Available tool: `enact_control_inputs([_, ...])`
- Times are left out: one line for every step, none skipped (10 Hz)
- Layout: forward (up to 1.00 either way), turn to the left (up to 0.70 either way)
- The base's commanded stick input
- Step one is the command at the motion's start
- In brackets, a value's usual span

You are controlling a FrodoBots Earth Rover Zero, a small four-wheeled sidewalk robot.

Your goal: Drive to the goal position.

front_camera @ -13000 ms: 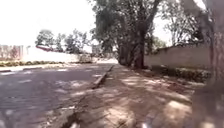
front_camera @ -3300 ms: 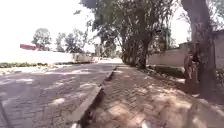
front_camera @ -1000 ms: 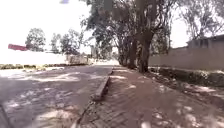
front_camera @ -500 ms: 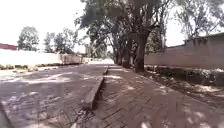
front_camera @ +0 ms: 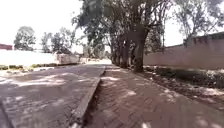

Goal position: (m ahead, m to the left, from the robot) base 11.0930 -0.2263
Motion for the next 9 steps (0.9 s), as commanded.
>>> enact_control_inputs([0.70,0.00])
enact_control_inputs([0.70,0.00])
enact_control_inputs([0.70,-0.13])
enact_control_inputs([0.70,-0.29])
enact_control_inputs([0.70,-0.25])
enact_control_inputs([0.70,-0.08])
enact_control_inputs([0.70,0.00])
enact_control_inputs([0.70,0.00])
enact_control_inputs([0.70,0.00])
